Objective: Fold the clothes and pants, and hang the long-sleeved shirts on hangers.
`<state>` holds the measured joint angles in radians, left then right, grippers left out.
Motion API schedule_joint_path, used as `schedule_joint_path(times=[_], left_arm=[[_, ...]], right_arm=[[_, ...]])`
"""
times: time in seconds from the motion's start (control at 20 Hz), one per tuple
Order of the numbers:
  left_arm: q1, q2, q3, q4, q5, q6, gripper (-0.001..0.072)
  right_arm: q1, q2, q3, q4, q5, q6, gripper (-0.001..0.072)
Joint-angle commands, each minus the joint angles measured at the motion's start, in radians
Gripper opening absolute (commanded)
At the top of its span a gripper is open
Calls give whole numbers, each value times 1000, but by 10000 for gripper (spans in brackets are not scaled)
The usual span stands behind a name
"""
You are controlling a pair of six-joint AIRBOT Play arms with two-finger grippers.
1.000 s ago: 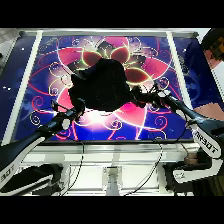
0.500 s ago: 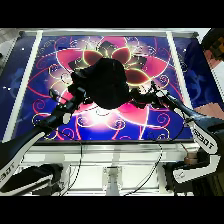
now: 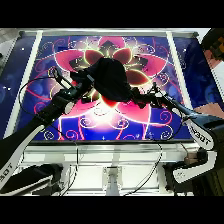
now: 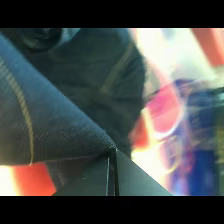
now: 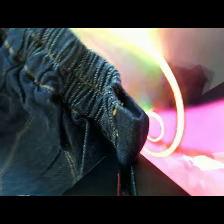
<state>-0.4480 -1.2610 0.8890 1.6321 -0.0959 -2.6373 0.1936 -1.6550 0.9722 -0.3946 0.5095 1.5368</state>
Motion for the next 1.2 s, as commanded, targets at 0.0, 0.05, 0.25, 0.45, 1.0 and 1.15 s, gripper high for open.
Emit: schedule_joint_path(times=[0.0, 0.05, 0.25, 0.45, 1.0, 1.15], left_arm=[[-3, -1, 13, 21, -152, 155, 7], [3, -1, 13, 22, -169, 212, 7], [87, -1, 13, 22, -300, 369, 9], [193, 0, 30, 22, -327, 447, 298], [117, 8, 227, 6, -315, 483, 9], [80, 34, 227, -31, -251, 480, 9]], right_arm=[[0, 4, 0, 9, 2, -3, 32], [0, 16, 0, 7, 6, -5, 30], [0, 154, 0, -24, -64, -31, 28], [1, 309, 3, -25, -111, -28, 28], [186, 328, 150, -7, -399, 147, 29], [222, 314, 234, -10, -504, 146, 30]])
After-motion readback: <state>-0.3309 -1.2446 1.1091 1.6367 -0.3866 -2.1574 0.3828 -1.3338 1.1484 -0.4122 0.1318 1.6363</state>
